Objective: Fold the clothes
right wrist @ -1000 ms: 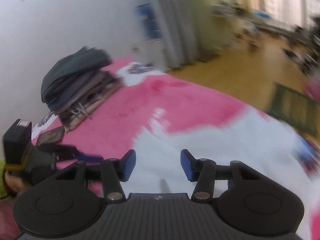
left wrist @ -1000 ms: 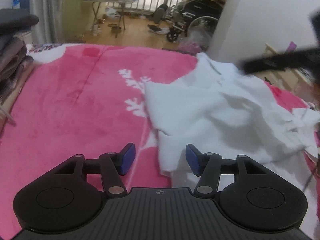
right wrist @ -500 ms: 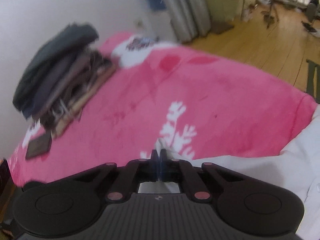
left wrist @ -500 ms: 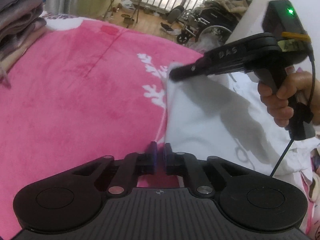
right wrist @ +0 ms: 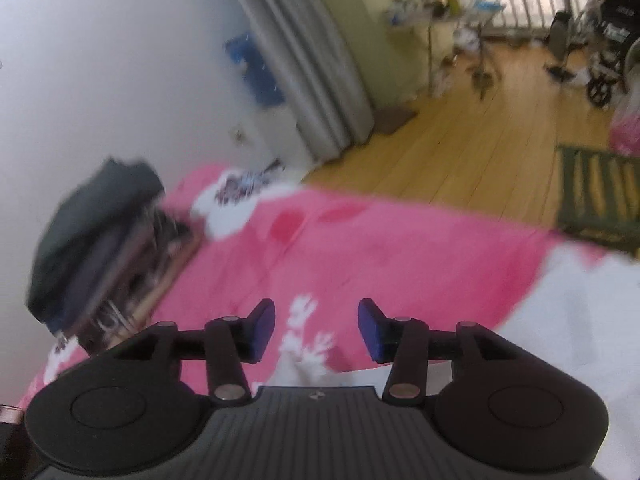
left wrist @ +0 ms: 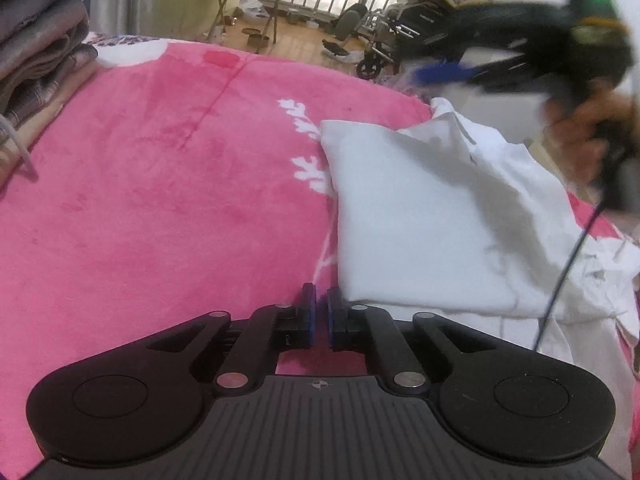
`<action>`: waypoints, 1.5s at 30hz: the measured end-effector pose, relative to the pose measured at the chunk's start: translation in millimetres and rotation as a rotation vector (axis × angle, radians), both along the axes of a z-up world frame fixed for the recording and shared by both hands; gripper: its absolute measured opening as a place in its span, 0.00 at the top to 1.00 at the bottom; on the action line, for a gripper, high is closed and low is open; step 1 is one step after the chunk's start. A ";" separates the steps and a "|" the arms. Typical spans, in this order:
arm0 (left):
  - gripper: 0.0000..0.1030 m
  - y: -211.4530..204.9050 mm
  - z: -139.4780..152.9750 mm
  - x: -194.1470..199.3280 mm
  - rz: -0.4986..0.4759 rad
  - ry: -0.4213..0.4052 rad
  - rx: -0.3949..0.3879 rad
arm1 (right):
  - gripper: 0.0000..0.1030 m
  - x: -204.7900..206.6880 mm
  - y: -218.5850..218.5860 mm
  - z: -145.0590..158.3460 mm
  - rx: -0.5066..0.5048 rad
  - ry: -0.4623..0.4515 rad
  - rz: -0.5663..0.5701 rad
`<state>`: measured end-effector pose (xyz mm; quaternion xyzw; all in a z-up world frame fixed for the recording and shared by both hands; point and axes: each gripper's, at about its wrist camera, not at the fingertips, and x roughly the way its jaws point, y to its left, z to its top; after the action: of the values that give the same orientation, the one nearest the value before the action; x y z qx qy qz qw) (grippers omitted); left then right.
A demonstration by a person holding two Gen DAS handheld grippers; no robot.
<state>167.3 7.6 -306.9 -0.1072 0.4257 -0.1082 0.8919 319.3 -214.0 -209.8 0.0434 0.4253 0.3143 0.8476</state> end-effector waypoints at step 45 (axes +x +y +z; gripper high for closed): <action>0.33 -143.4 18.2 -10.4 -0.250 -0.005 0.162 | 0.53 -165.9 -378.3 -57.7 -0.195 0.296 -0.674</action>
<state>156.9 -135.8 -288.7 0.0193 0.4408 -0.1838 0.8784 153.4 -592.4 -267.4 0.1449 0.5327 -0.0337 0.8331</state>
